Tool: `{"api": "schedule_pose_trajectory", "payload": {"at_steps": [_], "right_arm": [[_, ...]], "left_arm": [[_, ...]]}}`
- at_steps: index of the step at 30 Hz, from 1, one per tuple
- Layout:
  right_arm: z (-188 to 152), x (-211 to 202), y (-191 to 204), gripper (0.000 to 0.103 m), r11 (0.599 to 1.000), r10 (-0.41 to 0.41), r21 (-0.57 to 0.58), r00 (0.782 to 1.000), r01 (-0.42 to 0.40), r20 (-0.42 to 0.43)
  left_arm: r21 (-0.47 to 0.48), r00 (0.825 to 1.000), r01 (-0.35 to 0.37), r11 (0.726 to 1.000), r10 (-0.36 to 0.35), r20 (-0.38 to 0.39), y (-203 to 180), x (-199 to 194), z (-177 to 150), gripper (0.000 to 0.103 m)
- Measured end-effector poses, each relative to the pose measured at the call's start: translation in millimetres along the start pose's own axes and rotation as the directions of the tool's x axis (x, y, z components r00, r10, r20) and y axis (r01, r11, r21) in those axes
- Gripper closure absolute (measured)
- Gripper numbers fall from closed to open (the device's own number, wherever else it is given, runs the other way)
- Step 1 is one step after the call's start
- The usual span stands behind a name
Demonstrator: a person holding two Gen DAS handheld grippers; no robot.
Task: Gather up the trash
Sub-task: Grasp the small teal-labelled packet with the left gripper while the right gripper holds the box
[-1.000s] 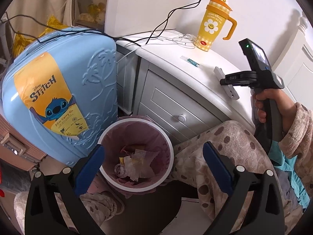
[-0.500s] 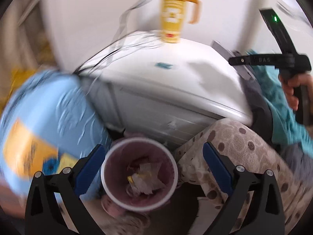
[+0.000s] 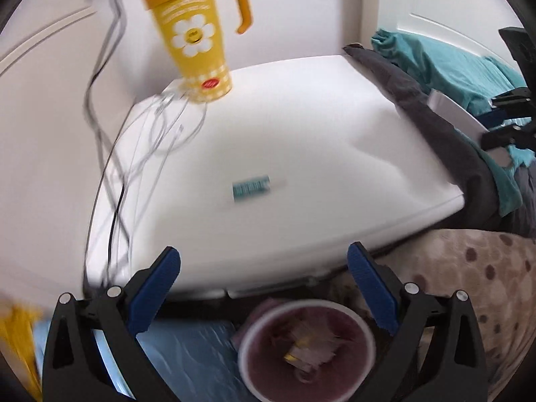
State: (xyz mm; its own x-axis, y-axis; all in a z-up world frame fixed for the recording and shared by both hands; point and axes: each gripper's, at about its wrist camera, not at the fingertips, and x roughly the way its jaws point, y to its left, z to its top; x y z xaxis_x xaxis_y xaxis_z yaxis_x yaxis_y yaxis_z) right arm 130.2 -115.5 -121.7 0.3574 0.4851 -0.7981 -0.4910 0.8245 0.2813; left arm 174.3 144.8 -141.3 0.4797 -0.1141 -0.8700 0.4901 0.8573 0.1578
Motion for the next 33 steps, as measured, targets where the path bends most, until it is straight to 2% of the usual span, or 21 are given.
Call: {"api": "schedule_pose_trajectory", "payload": {"at_steps": [6, 11, 17, 21, 25, 33], "right_arm": [[-4, 3, -2, 0.073, 0.999, -0.008, 0.053, 1.000, 0.008, 0.004], [-1, 6, -6, 0.073, 0.997, -0.016, 0.074, 1.000, 0.016, -0.003], [-1, 4, -8, 0.073, 0.996, -0.024, 0.083, 1.000, 0.024, -0.002], [0, 3, -11, 0.073, 0.996, -0.032, 0.082, 0.999, 0.033, -0.006], [1, 1, -14, 0.073, 0.995, -0.034, 0.091, 0.999, 0.034, 0.004], [1, 2, -13, 0.073, 0.996, -0.032, 0.082, 0.999, 0.033, -0.011]], "left_arm": [[0.157, 0.998, 0.051, 0.986, -0.047, -0.030, 16, 42, 36, 0.007], [0.219, 0.997, 0.067, 0.973, -0.055, -0.059, 17, 71, 46, 0.019], [0.233, 0.990, 0.111, 0.966, -0.087, -0.111, 20, 93, 50, 0.034], [0.209, 0.985, 0.142, 0.968, -0.117, -0.130, 21, 98, 52, 0.039], [0.142, 0.977, 0.177, 0.974, -0.157, -0.142, 27, 101, 52, 0.053], [0.024, 0.980, 0.148, 0.989, -0.143, -0.142, 27, 97, 45, 0.063]]}}
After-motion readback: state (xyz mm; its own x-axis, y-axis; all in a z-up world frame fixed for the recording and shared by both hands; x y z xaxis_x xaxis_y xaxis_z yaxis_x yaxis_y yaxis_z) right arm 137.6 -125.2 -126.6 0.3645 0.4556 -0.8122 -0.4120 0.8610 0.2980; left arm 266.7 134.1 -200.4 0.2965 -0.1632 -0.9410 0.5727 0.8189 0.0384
